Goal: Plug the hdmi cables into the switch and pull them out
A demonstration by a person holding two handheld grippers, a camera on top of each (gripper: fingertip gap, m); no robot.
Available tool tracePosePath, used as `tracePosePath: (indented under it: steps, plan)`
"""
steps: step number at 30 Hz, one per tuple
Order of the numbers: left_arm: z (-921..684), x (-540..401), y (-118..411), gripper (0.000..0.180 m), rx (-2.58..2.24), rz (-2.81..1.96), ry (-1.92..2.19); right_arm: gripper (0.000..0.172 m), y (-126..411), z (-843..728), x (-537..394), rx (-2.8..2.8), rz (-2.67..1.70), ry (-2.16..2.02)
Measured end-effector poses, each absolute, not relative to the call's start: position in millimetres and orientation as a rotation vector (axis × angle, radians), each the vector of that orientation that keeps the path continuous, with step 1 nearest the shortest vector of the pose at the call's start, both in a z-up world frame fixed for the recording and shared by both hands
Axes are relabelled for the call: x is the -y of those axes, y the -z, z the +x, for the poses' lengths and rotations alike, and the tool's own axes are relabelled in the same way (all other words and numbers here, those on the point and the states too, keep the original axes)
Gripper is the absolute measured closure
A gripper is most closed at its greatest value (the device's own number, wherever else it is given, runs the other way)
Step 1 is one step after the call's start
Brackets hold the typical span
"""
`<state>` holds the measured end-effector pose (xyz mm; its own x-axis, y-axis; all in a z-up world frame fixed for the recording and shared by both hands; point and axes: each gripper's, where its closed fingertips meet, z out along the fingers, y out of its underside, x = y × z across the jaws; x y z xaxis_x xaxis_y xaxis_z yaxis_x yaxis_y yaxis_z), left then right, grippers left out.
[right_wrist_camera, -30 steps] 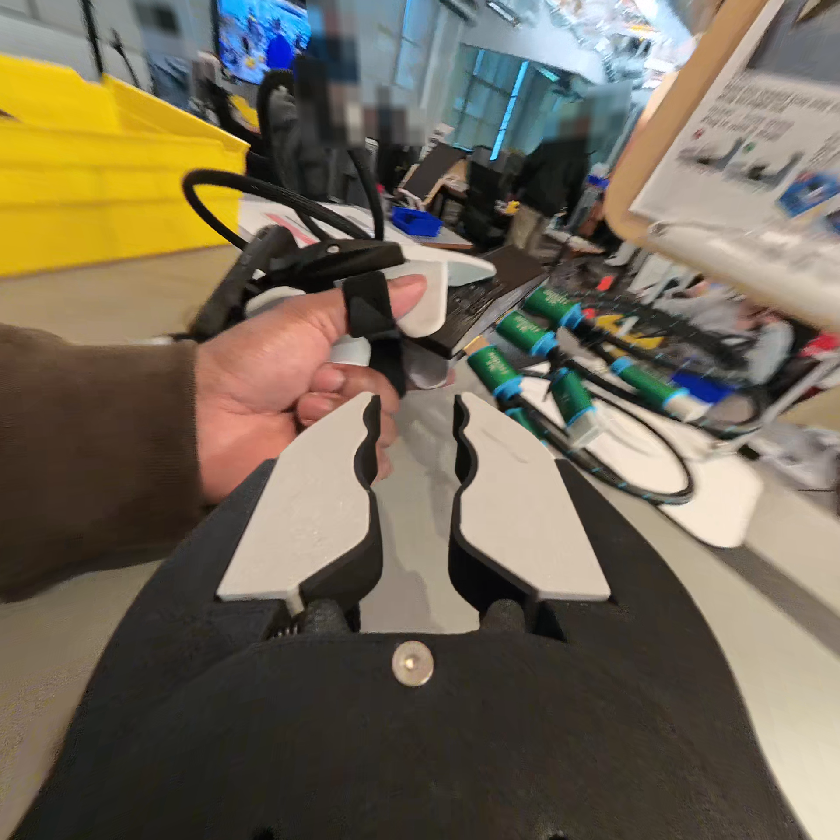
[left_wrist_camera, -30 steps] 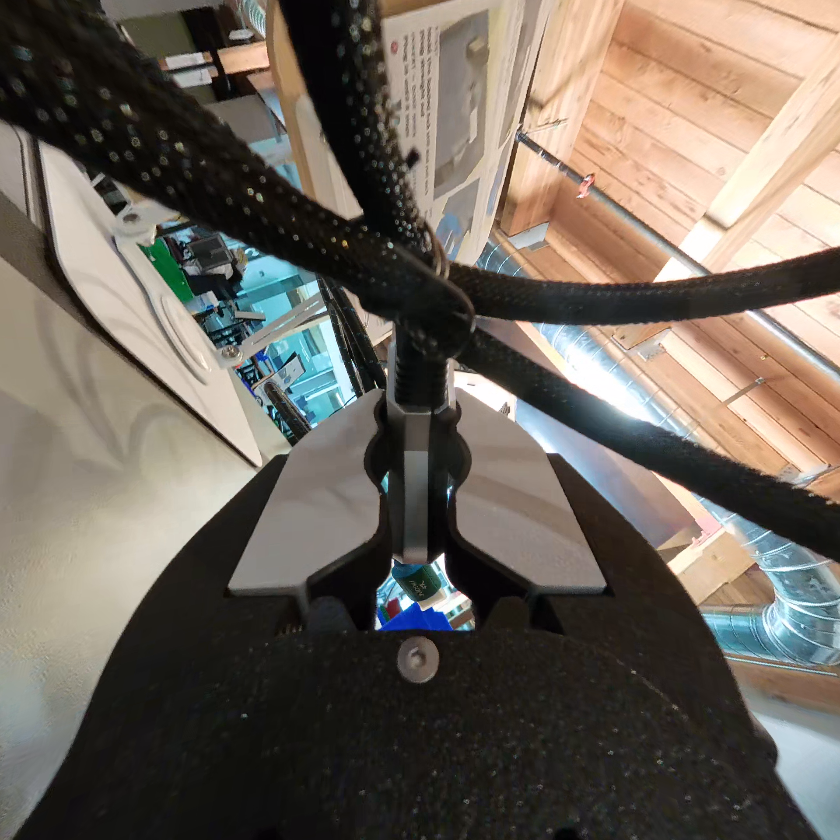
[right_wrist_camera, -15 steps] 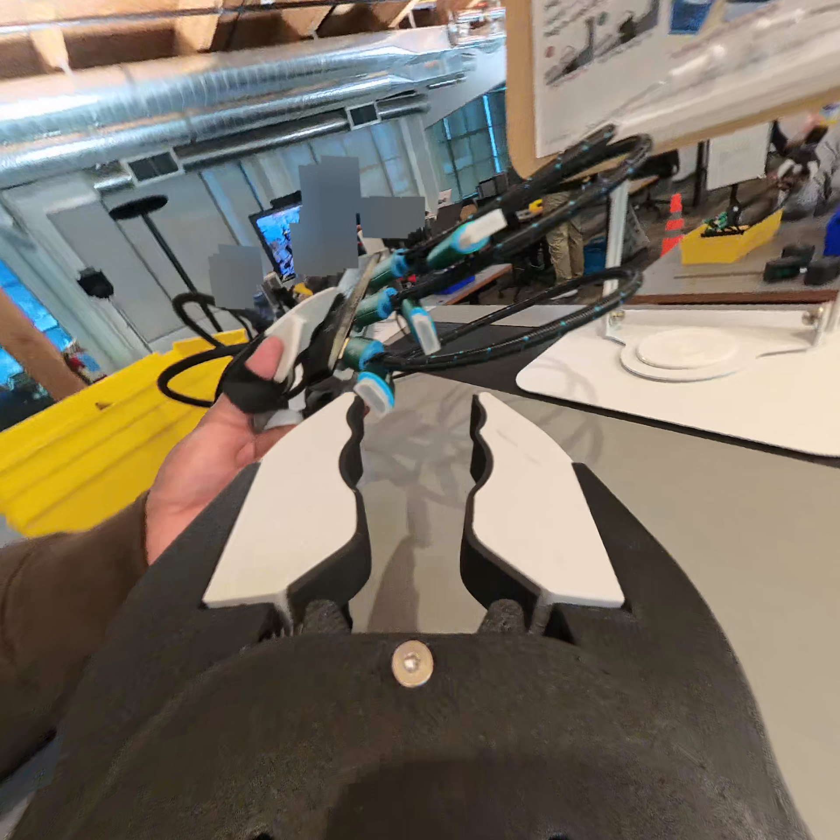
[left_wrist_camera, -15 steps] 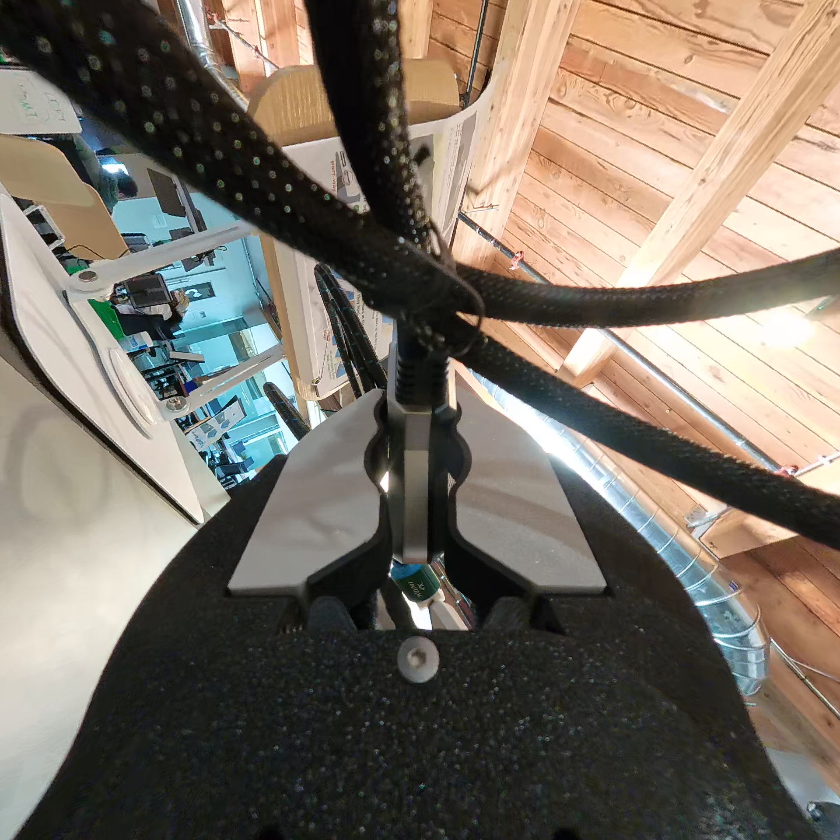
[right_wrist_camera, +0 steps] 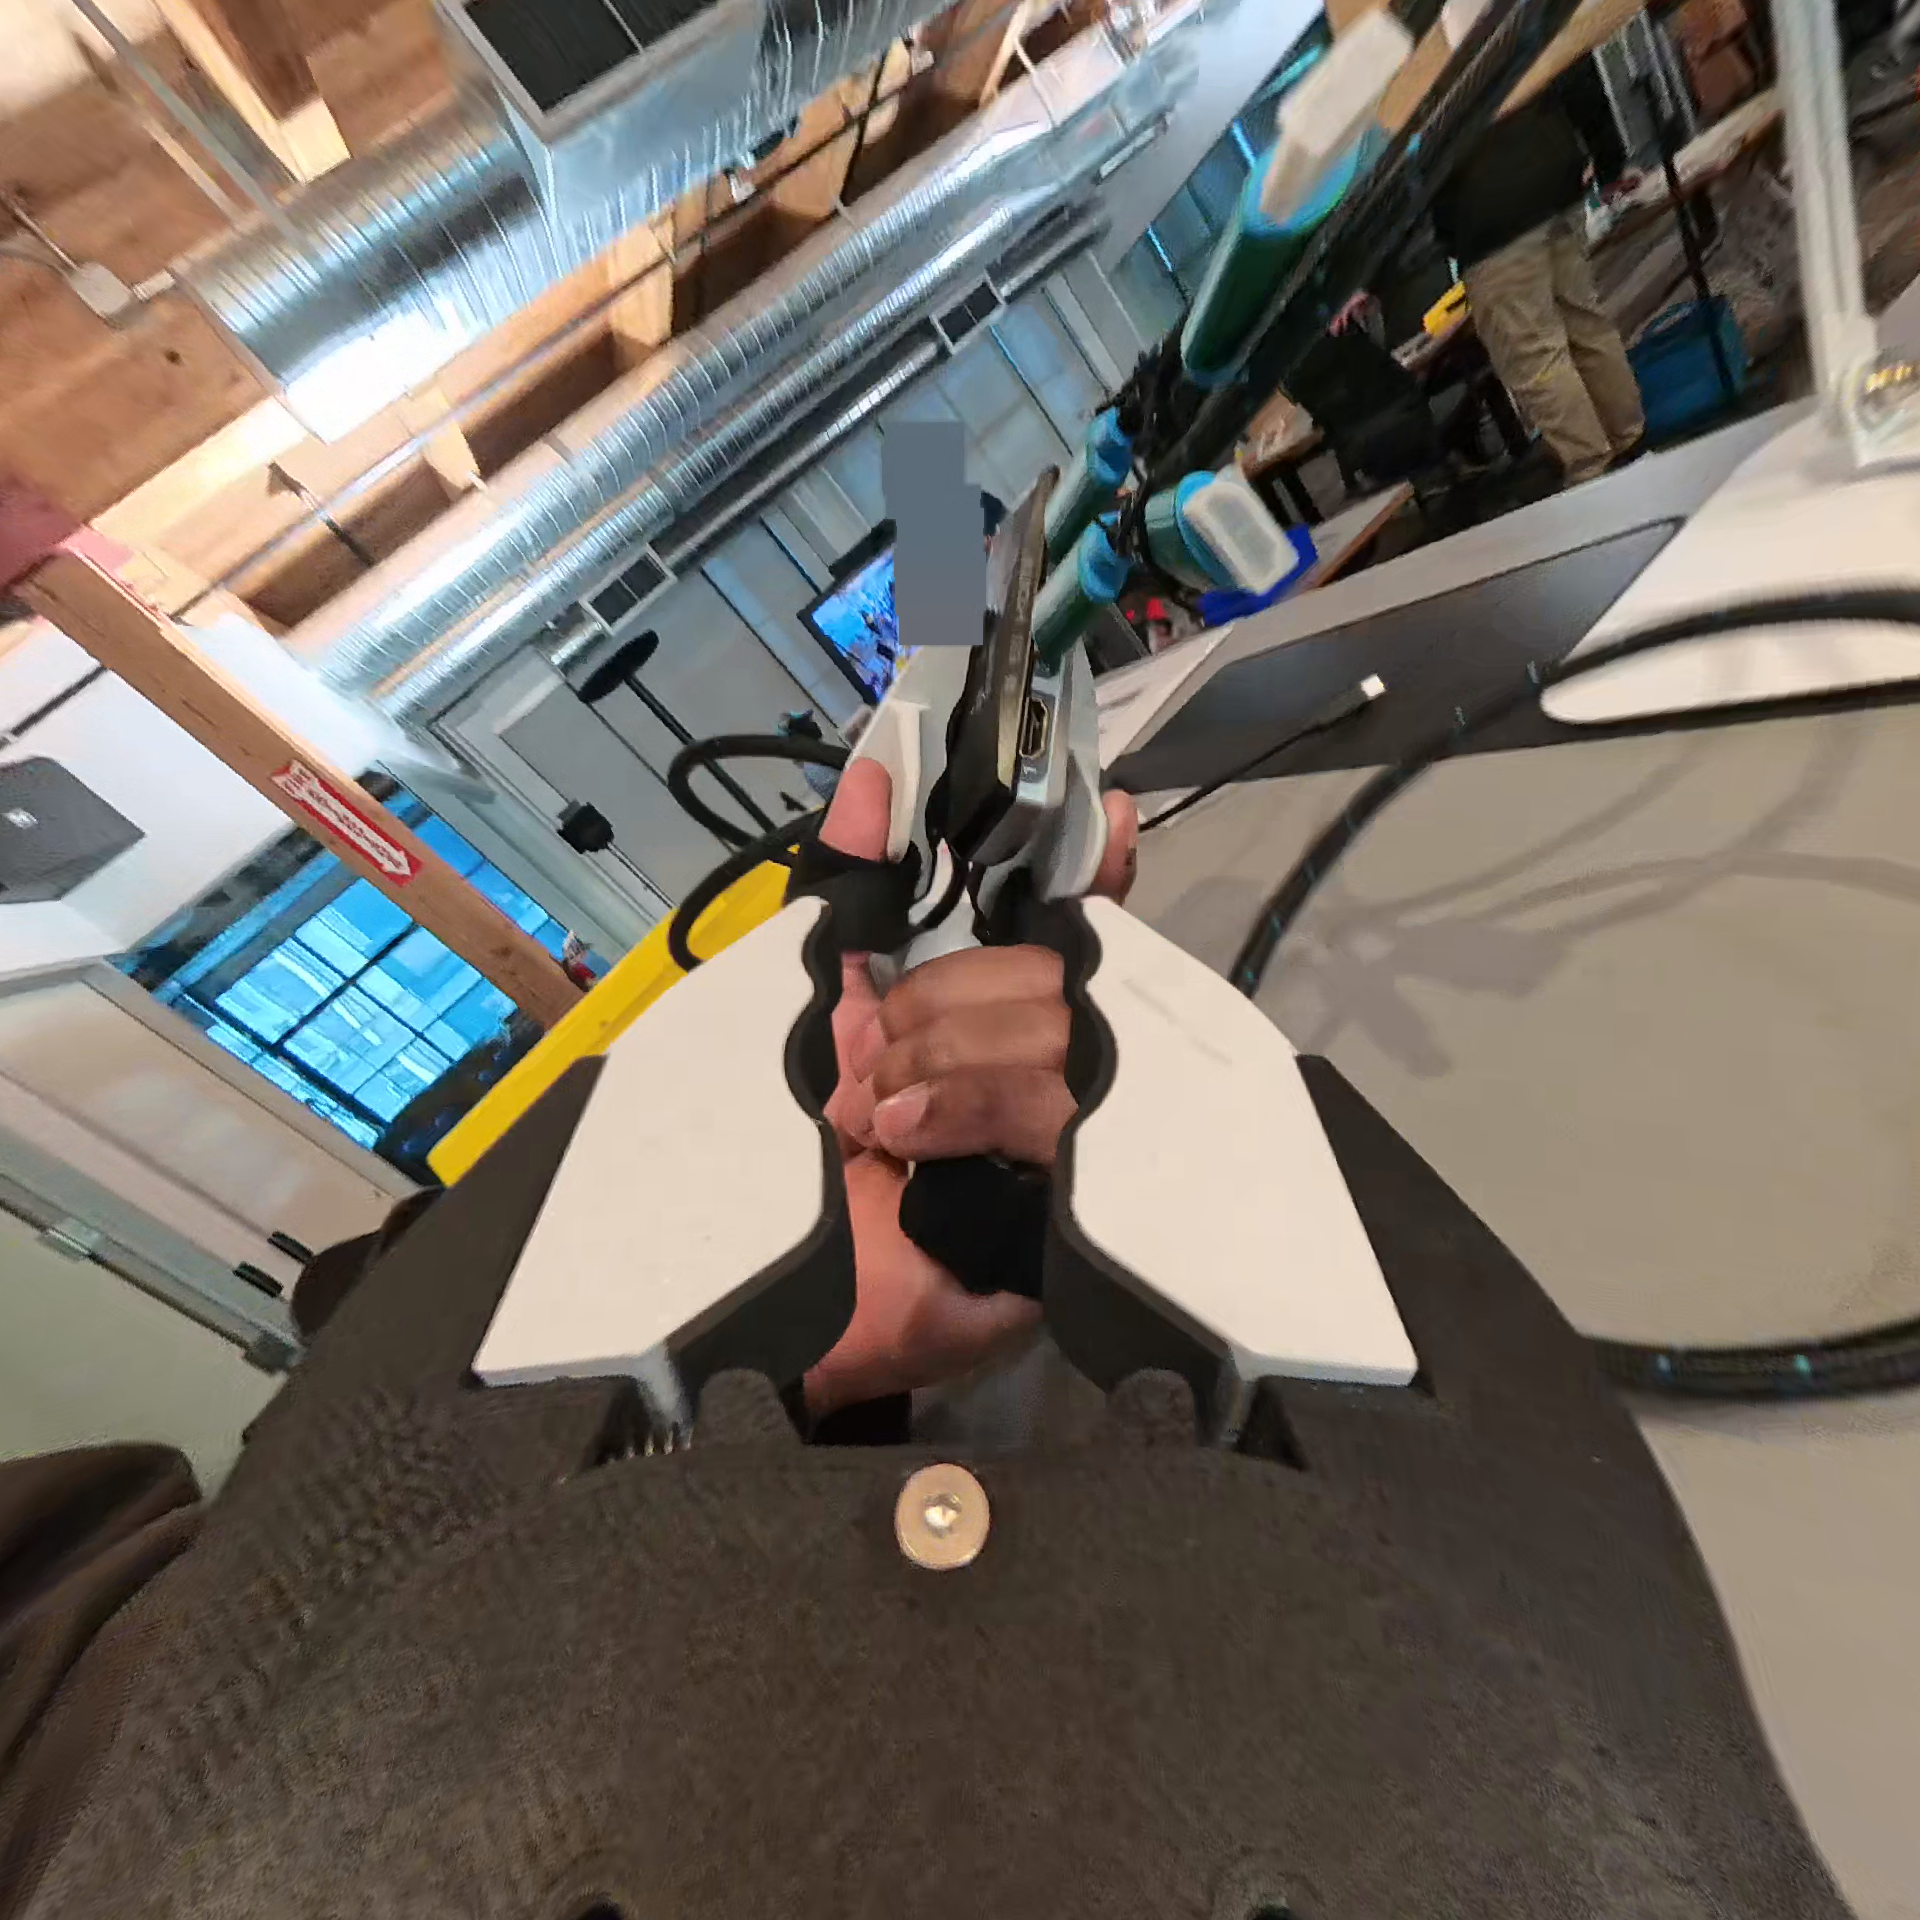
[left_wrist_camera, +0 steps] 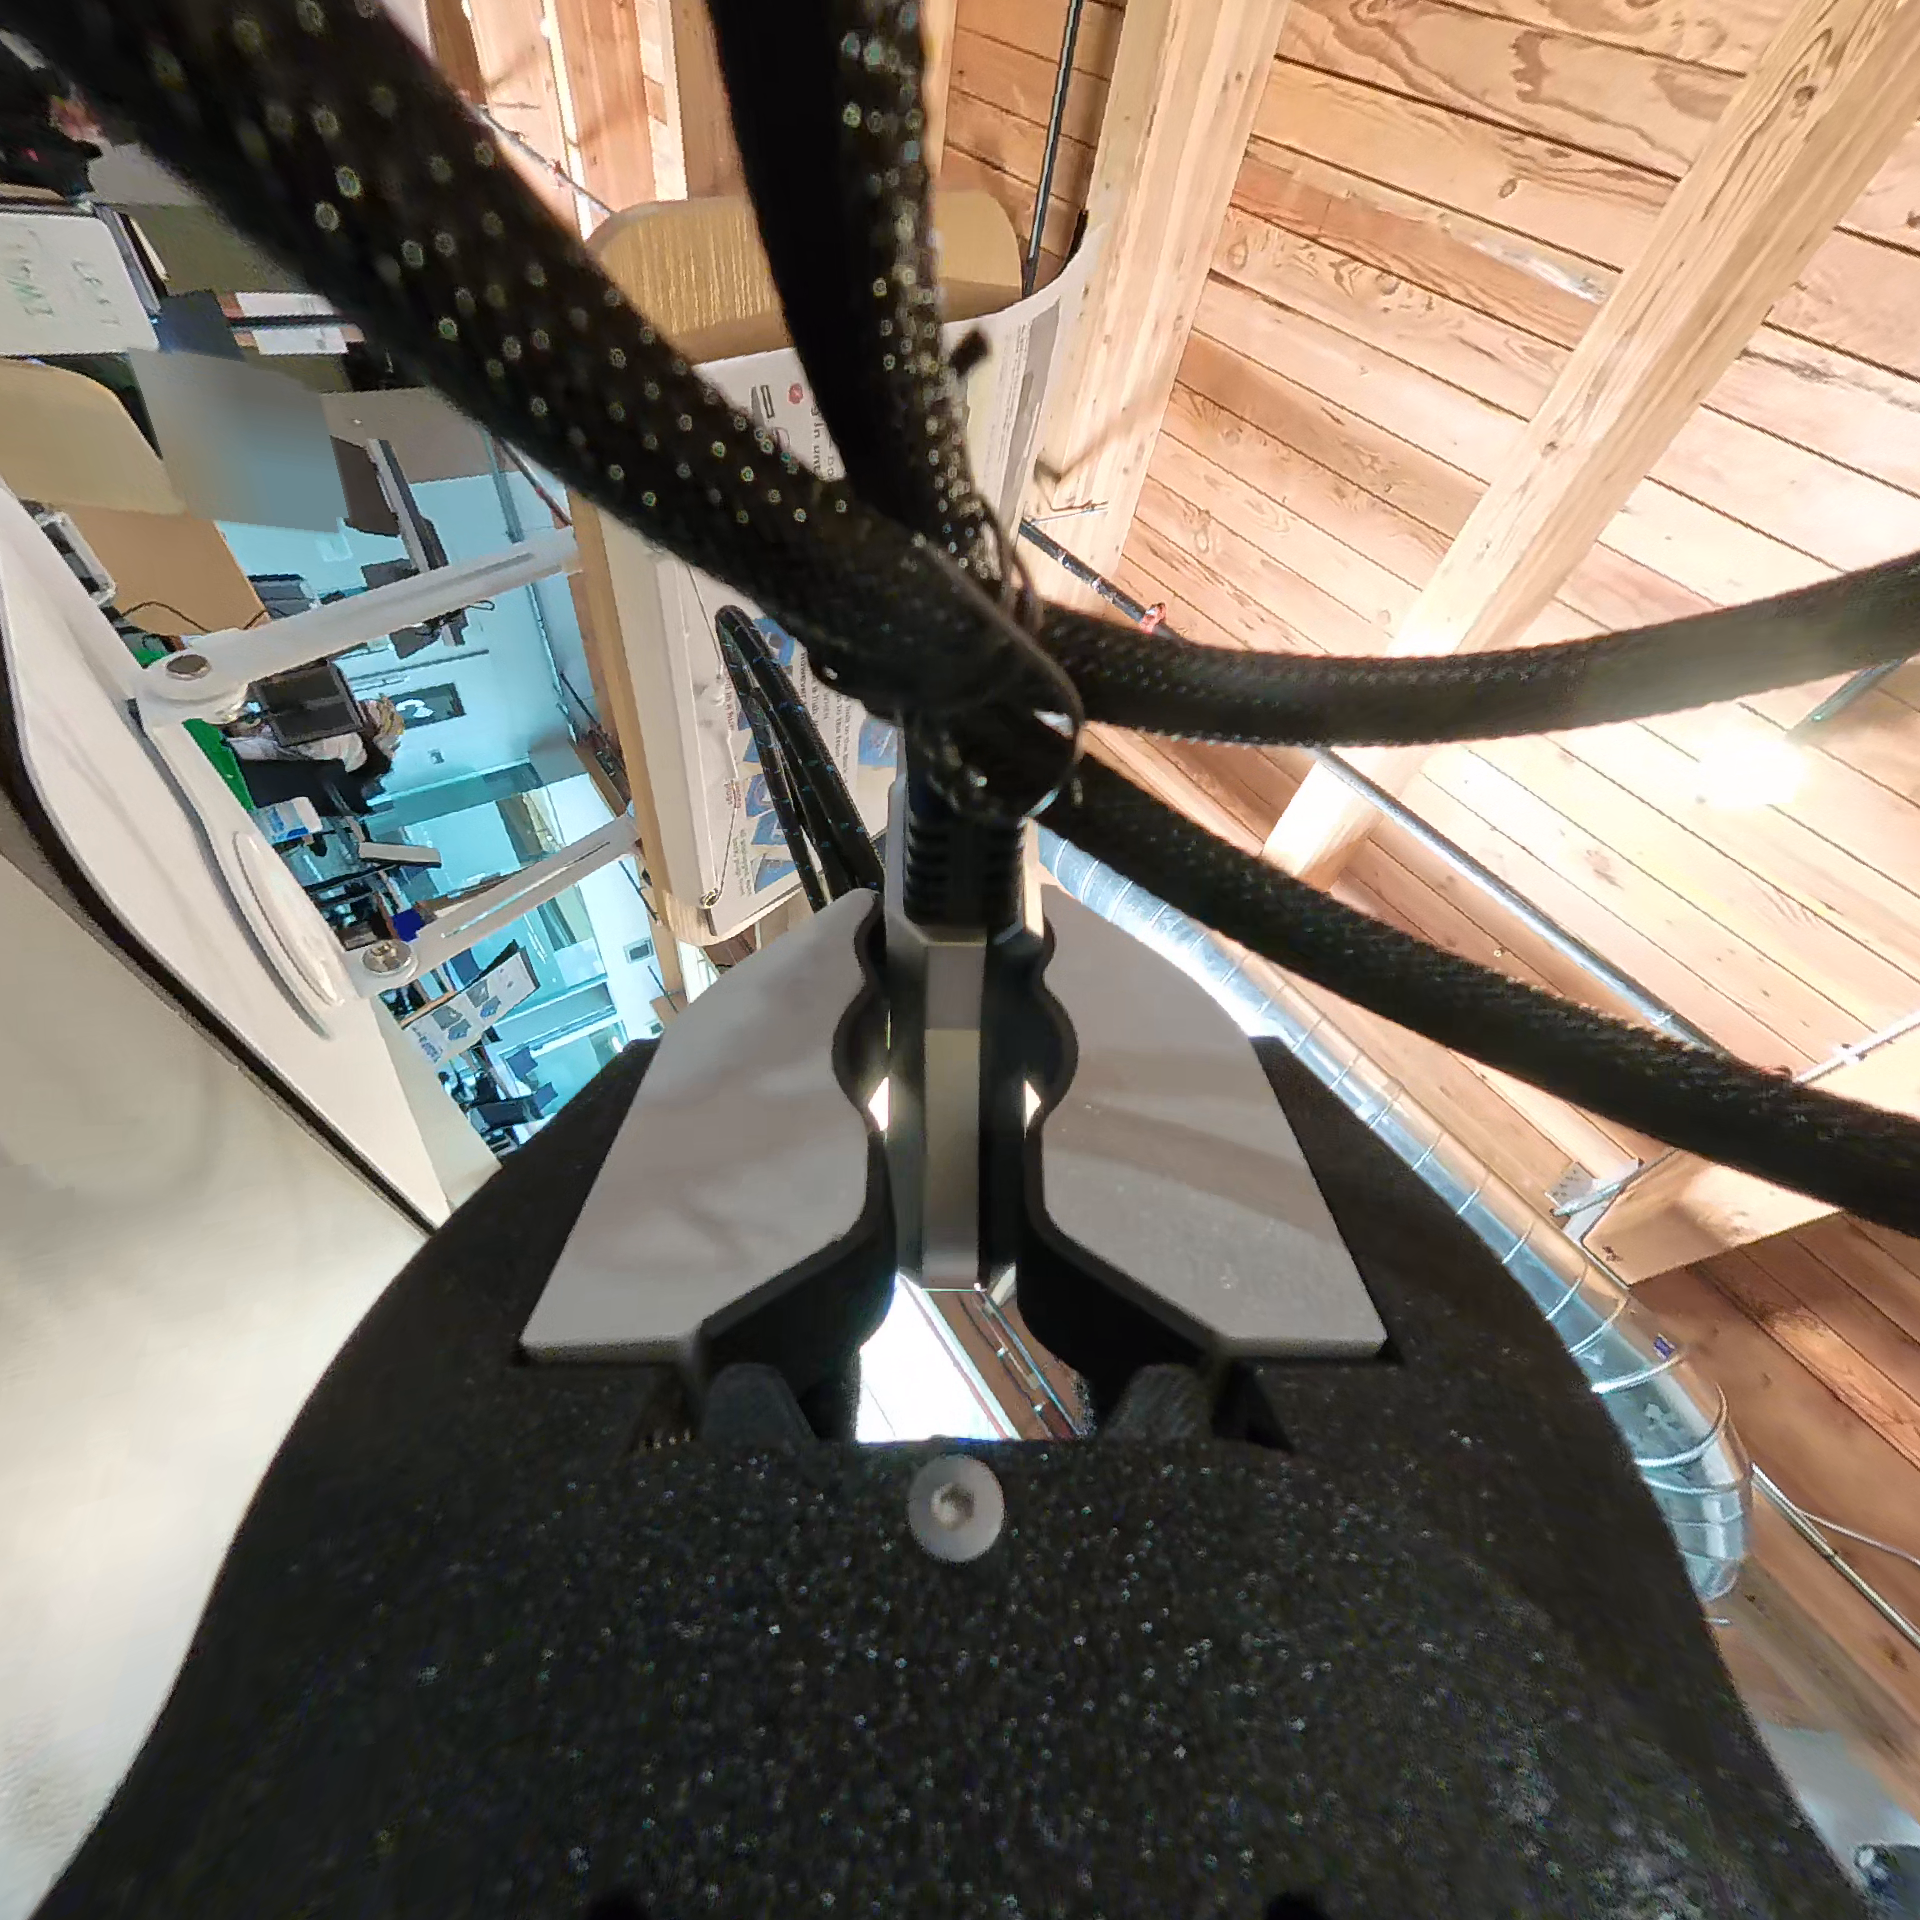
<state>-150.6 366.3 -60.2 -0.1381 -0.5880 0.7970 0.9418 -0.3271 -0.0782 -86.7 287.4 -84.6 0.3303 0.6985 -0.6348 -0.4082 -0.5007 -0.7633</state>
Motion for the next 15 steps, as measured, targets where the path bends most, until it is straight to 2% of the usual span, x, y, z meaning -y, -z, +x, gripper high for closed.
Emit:
tracePosePath:
  steps: [10, 15]
  plan:
    - [-151, -370, 68, 0.159, 0.529, -1.023, 1.67, 0.134, 101, -82, -301, 0.23, -1.724, -1.313]
    - [-162, -376, 79, 0.159, 0.546, -1.136, 1.596, 0.138, 129, -69, -312, 0.275, -1.947, -1.199]
